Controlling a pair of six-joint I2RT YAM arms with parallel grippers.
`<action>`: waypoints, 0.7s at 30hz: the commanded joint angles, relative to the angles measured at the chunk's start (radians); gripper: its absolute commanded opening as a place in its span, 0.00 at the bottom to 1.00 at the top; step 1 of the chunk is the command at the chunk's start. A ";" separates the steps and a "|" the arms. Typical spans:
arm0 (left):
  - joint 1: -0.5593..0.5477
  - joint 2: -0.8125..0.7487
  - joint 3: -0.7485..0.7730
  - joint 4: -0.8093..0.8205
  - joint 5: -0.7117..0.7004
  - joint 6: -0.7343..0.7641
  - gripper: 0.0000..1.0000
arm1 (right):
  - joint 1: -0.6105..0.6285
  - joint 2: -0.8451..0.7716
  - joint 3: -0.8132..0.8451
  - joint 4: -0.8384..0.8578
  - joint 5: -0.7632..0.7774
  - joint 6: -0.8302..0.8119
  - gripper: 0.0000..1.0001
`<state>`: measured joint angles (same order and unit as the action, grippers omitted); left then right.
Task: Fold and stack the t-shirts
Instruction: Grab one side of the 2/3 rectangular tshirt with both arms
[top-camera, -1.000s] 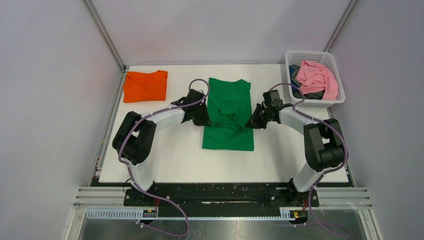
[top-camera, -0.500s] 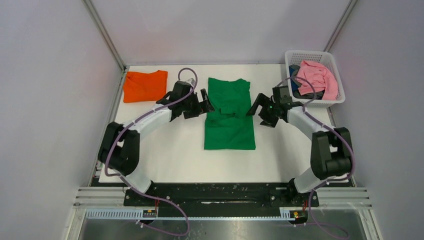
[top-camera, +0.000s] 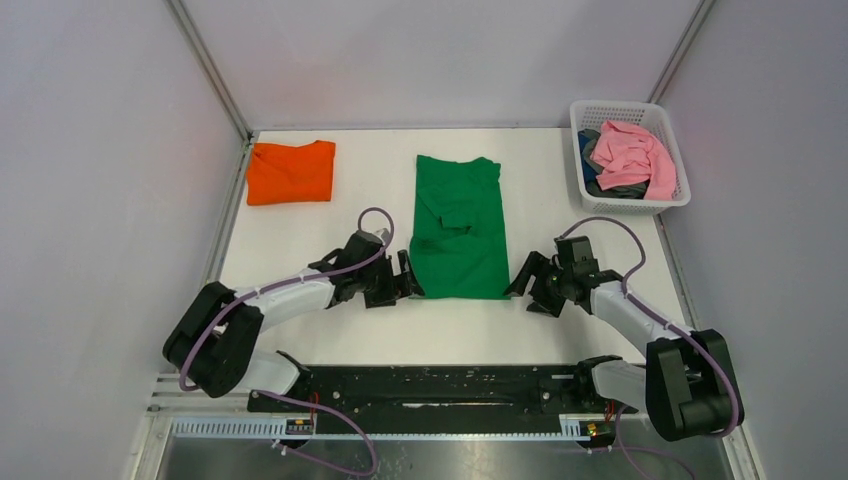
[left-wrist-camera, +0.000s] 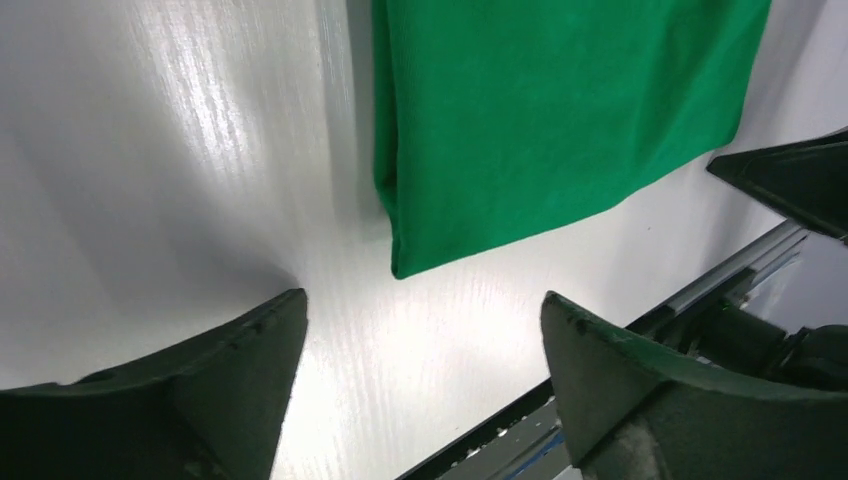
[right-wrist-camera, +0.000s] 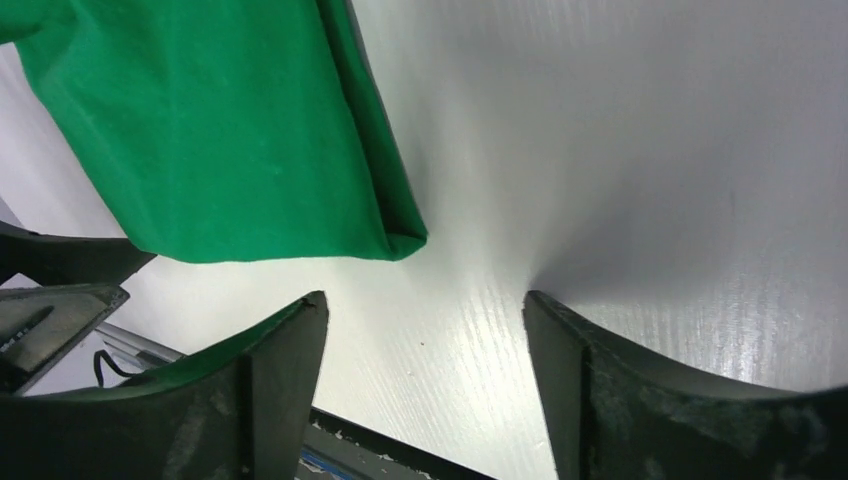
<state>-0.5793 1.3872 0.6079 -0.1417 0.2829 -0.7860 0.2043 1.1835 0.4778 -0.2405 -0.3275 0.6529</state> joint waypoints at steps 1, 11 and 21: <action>-0.016 0.005 -0.036 0.115 -0.021 -0.056 0.81 | 0.008 -0.014 -0.043 0.025 -0.026 -0.003 0.75; -0.052 0.149 -0.019 0.161 -0.029 -0.082 0.37 | 0.038 0.101 -0.032 0.108 -0.024 0.017 0.63; -0.052 0.215 0.050 0.113 -0.092 -0.062 0.00 | 0.072 0.240 0.010 0.131 0.024 0.015 0.24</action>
<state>-0.6277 1.5719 0.6441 0.0277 0.2741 -0.8726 0.2619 1.3731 0.4976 -0.0608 -0.3843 0.6907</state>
